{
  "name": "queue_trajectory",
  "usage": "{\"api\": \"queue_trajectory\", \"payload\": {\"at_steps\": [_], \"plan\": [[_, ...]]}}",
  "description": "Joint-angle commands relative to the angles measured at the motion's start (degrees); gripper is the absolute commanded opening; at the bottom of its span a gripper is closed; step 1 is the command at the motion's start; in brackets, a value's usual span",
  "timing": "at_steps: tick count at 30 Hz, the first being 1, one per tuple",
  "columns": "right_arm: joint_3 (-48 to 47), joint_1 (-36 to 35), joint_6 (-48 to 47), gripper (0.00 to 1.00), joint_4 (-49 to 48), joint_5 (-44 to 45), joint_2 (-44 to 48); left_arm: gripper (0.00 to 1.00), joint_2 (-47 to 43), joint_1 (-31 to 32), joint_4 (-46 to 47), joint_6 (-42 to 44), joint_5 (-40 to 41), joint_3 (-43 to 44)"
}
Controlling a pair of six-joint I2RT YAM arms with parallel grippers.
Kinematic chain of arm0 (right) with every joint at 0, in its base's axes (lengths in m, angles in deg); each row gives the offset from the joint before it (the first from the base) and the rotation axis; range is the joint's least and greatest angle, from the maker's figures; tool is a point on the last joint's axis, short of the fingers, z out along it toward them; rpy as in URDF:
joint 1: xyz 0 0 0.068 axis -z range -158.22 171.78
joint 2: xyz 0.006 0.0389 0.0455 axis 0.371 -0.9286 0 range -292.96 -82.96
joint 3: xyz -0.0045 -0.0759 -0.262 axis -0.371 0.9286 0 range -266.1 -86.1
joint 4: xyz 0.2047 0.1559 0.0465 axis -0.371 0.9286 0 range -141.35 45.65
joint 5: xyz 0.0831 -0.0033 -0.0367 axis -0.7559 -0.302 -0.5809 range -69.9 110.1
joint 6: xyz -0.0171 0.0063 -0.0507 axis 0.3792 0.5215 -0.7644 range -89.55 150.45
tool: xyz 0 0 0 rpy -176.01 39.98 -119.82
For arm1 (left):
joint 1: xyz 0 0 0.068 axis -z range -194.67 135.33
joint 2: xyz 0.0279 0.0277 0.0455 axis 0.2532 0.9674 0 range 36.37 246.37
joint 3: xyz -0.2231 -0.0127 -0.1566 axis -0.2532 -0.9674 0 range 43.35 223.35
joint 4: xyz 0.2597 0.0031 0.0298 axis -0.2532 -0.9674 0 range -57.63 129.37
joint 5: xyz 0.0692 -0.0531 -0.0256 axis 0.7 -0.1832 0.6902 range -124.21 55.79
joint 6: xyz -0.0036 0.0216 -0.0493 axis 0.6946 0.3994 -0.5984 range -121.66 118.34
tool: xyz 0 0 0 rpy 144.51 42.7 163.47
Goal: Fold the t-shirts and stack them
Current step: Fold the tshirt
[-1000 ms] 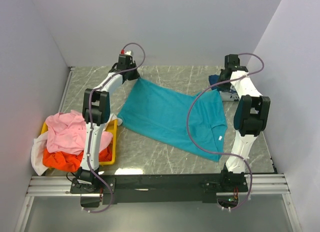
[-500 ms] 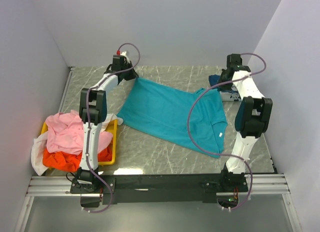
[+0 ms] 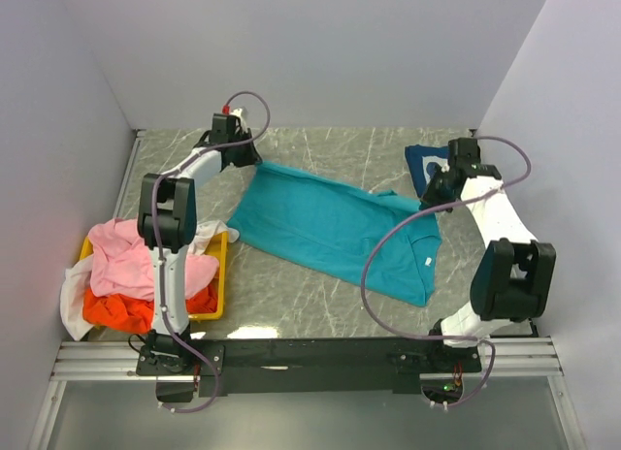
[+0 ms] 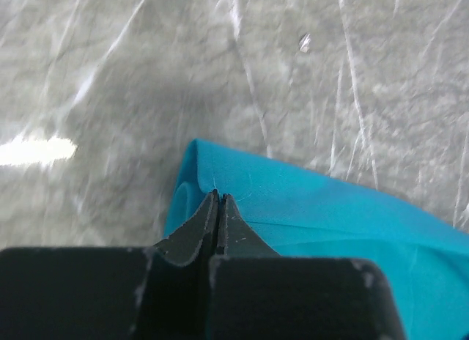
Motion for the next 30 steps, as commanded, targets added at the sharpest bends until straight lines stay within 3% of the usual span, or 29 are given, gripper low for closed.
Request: {"api": "queue_trajectory", "payload": {"at_steps": [1, 6, 19, 30], "plan": [[3.9, -0.1, 0.7, 0.00, 0.2, -1.2, 5.6, 0.00, -6.4, 0.1, 1.1, 1.8, 2.7, -3.8], [9.3, -0.1, 1.0, 0.00, 2.0, -0.5, 12.2, 0.00, -9.5, 0.1, -0.4, 1.2, 7.8, -7.4], [20.0, -0.3, 2.2, 0.00, 5.5, -1.6, 25.5, 0.00, -17.7, 0.2, 0.1, -0.4, 8.1, -17.8], [27.2, -2.4, 5.4, 0.00, 3.1, -0.5, 26.6, 0.00, -21.4, 0.2, -0.4, -2.6, 9.9, -24.9]]}}
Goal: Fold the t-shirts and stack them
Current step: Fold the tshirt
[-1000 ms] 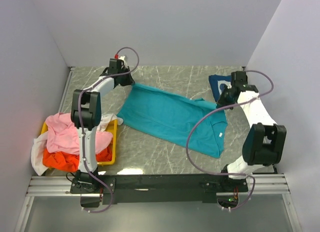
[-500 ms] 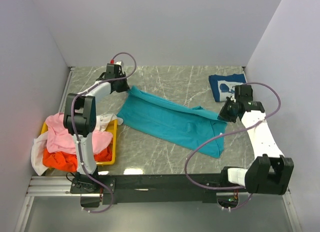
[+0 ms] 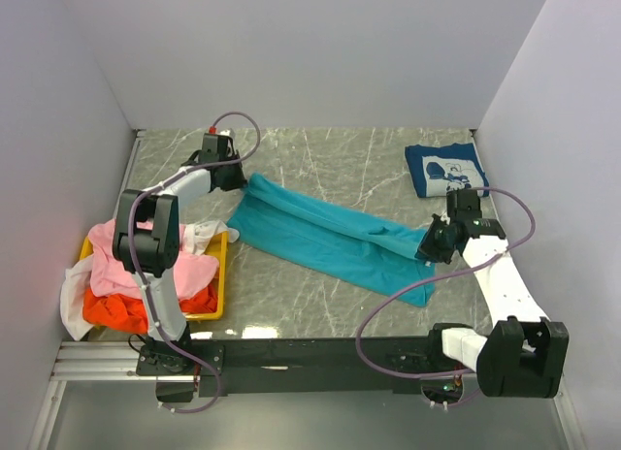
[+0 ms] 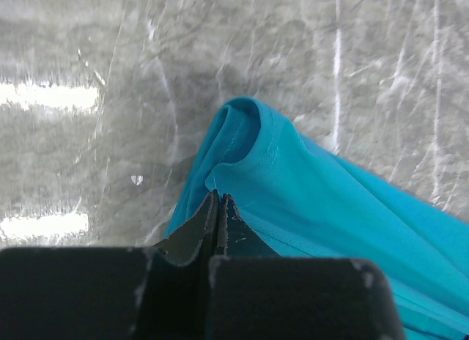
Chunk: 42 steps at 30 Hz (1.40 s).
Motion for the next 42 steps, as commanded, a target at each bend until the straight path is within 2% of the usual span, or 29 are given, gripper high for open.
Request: {"api": "queue_trajectory", "payload": {"at_steps": [1, 5, 7, 8, 9, 11, 12, 14, 15, 18, 21, 26, 33, 37, 42], "plan": [[1.7, -1.1, 1.6, 0.00, -1.1, 2.2, 0.7, 0.00, -3.3, 0.0, 0.3, -1.4, 1.5, -1.5], [4.1, -1.2, 2.8, 0.00, -1.8, 3.4, 0.0, 0.01, -3.1, 0.0, -1.3, -2.1, 2.1, -1.9], [4.4, -1.9, 3.3, 0.00, -2.1, 4.2, -0.7, 0.06, -3.0, 0.0, -2.0, -2.7, 2.9, -1.9], [4.3, -2.2, 3.5, 0.00, -2.1, 4.4, -1.7, 0.09, -3.0, 0.0, -2.2, -2.8, 3.2, -1.9], [4.1, -2.6, 3.7, 0.00, -2.1, 4.4, -2.1, 0.19, -3.1, 0.0, -2.9, -3.1, 3.5, -2.0], [3.7, -4.9, 4.0, 0.00, -1.7, 4.9, -3.5, 0.26, -3.5, 0.0, -3.5, -3.6, 4.4, -2.1], [3.5, -5.6, 4.3, 0.05, -1.2, 5.4, -4.1, 0.36, -3.9, 0.0, -3.9, -4.0, 4.9, -2.3], [2.8, -8.0, 4.8, 0.14, 1.0, 7.3, -5.8, 0.49, -5.1, 0.0, -4.5, -4.9, 5.9, -2.3], [2.4, -8.7, 5.3, 0.22, 2.6, 8.0, -6.2, 0.58, -5.4, 0.0, -4.9, -5.1, 6.2, -1.7], [0.5, -11.8, 5.8, 0.35, 5.0, 9.4, -6.4, 0.67, -7.2, 0.0, -6.4, -6.2, 6.2, -0.2], [-2.9, -12.4, 5.8, 0.40, 5.7, 8.5, -5.6, 0.72, -8.5, 0.5, -6.9, -6.7, 6.2, 0.7], [-9.1, -12.4, 4.5, 0.40, 1.5, 6.9, -6.8, 0.74, -8.8, 3.0, -6.4, -7.8, 5.1, 2.1], [-11.0, -12.6, 4.8, 0.40, -9.2, 2.0, -16.5, 0.74, -3.9, 7.2, -4.9, -10.5, 0.6, 4.8], [-12.8, -12.9, 4.5, 0.40, -11.8, 0.1, -23.1, 0.74, -2.6, 8.4, -5.2, -11.8, -0.8, 5.4], [-13.8, -13.7, 4.8, 0.40, -14.3, -0.8, -26.7, 0.72, -2.7, 8.5, -5.7, -11.4, 0.0, 4.8]]}}
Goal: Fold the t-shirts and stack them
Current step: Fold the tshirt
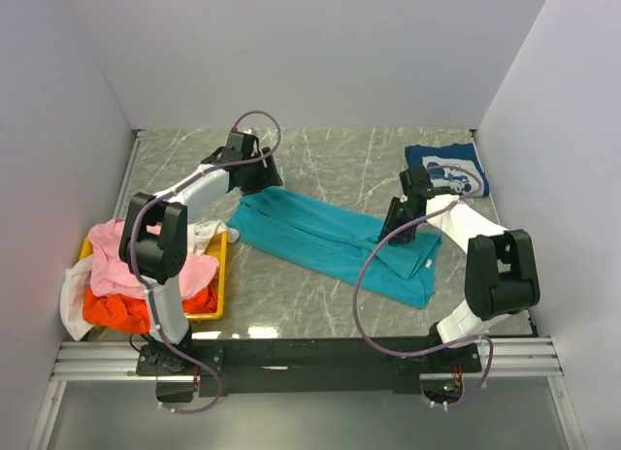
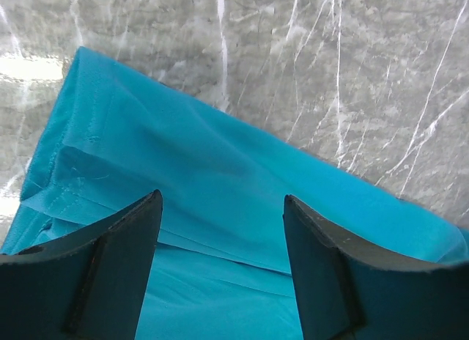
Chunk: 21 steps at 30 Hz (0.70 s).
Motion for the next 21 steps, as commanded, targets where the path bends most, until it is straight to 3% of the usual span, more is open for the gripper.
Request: {"api": "queue_trajectory", "payload": {"at_steps": [1, 21], "plan": [[-3.4, -0.8, 0.2, 0.40, -4.2, -1.7, -1.0, 0.72, -0.8, -0.2, 0.9, -0.5, -0.3, 1.5], [-4.6, -2.7, 0.5, 0.39, -4.3, -2.2, -2.8, 0.71, -0.2, -0.2, 0.6, -0.6, -0.2, -0.9]]}}
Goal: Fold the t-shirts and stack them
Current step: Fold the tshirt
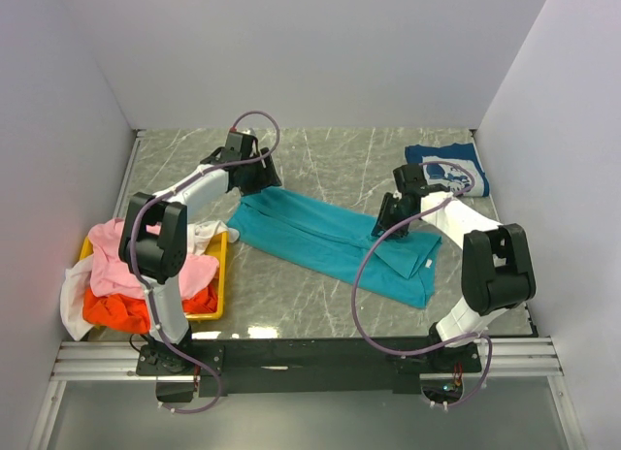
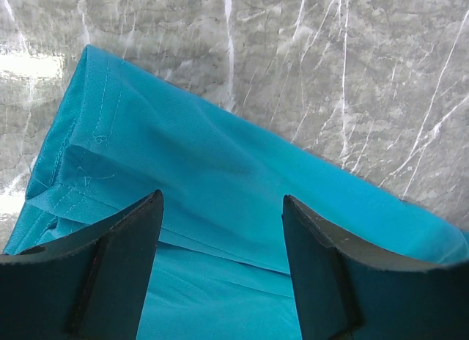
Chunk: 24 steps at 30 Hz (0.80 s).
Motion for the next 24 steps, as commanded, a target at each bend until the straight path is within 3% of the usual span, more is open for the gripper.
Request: {"api": "queue_trajectory", "payload": {"at_steps": [1, 7, 10, 11, 14, 24], "plan": [[-2.9, -1.0, -0.1, 0.39, -0.8, 0.1, -0.8, 0.71, -0.4, 0.0, 0.6, -0.5, -0.1, -0.6], [-3.3, -3.1, -0.7, 0.33, 0.2, 3.2, -2.9, 0.71, -1.2, 0.0, 0.3, -0.4, 0.4, -1.0], [-3.7, -4.0, -0.9, 0.19, 0.9, 4.5, -3.3, 0.70, -1.7, 0.0, 0.6, -0.5, 0.6, -1.9], [-3.9, -4.3, -0.9, 0.10, 1.1, 4.7, -3.3, 0.70, -1.8, 0.0, 0.7, -0.5, 0.5, -2.2], [-4.6, -5.3, -1.0, 0.00, 2.9, 6.1, -2.4, 0.69, -1.9, 0.0, 0.4, -0.3, 0.9, -2.7], [-3.5, -10.8, 3.7, 0.00, 9.4, 8.9, 1.7, 0.69, -2.1, 0.0, 0.3, 0.4, 1.2, -3.7]]}}
